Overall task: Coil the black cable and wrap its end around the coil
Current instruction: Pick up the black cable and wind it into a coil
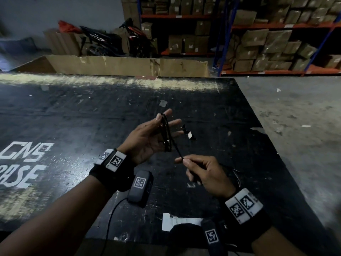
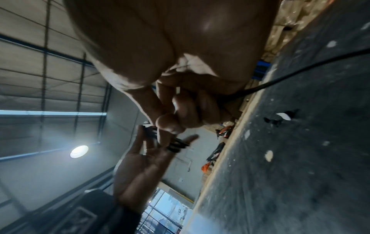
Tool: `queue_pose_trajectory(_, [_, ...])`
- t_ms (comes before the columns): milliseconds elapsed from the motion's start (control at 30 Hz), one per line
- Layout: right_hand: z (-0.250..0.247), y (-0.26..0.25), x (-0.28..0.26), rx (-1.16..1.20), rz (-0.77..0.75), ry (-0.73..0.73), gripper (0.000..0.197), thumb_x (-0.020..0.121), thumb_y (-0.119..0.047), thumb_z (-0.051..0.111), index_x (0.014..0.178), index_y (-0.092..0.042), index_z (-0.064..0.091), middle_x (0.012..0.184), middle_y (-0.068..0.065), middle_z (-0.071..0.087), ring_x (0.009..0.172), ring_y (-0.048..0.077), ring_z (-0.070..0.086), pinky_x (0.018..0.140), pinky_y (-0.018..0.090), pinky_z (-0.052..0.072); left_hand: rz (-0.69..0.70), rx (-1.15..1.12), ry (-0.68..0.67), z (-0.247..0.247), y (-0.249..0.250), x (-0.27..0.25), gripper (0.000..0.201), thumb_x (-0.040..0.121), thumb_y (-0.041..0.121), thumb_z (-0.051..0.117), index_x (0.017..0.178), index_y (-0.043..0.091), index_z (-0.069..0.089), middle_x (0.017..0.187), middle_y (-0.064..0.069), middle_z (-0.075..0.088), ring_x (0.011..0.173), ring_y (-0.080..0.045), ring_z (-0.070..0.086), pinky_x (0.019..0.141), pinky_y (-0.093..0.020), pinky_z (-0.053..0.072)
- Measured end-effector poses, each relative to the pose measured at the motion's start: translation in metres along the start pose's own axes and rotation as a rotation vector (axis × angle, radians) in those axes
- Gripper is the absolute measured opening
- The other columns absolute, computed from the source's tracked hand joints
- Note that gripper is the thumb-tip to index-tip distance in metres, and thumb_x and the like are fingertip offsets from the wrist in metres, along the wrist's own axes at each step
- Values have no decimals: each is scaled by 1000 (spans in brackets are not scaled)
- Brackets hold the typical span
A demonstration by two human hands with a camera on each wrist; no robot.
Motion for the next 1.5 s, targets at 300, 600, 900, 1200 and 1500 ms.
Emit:
queue_pose_trajectory(300, [-11, 72, 3, 18, 321, -138, 30, 103, -20, 51, 100, 1, 73, 56, 5, 46, 36, 2, 36, 38, 14, 27, 81, -202, -176, 11, 33, -5, 45, 100, 42, 48, 143, 32, 60, 156, -12, 54, 142, -45, 51, 109, -82, 31])
queue_pose_trajectory(600, [-33, 65, 50, -255, 286, -1, 31, 101, -21, 57, 82, -2, 73, 46, -6, 55, 41, 5, 43, 45, 20, 33, -54, -190, -488, 47, 12, -29, 39, 101, 36, 49, 134, 26, 66, 152, -14, 57, 145, -51, 43, 113, -81, 24])
queue_pose_trajectory(900, [-41, -68, 88, -570, -63, -105, 22, 87, -30, 76, 74, -11, 78, 76, 16, 77, 65, 28, 65, 64, 43, 52, -266, 140, -282, 27, -41, -32, 44, 101, 30, 53, 139, 12, 64, 149, -14, 62, 136, -45, 58, 116, -72, 32])
queue_pose_trajectory(1200, [-29, -107, 53, -697, -234, 37, 7, 81, -25, 81, 80, -18, 82, 76, -5, 79, 70, 5, 73, 69, 32, 62, -221, 250, -59, 8, -41, -21, 44, 102, 29, 52, 140, 8, 63, 141, -5, 69, 120, -22, 73, 81, -33, 62])
queue_pose_trajectory(1500, [-13, -74, 25, -421, -243, 164, 12, 92, -17, 68, 92, -18, 81, 69, -5, 77, 63, 4, 73, 62, 22, 55, 46, 507, 7, 5, -34, -6, 43, 98, 44, 63, 107, 6, 78, 84, -11, 46, 67, -26, 37, 65, -42, 17])
Point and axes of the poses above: each hand's wrist, its own x-axis towards the middle knuckle, its own z-axis out of the palm, y = z × x, the point moved 6 cm from there along x, towards the middle knuckle
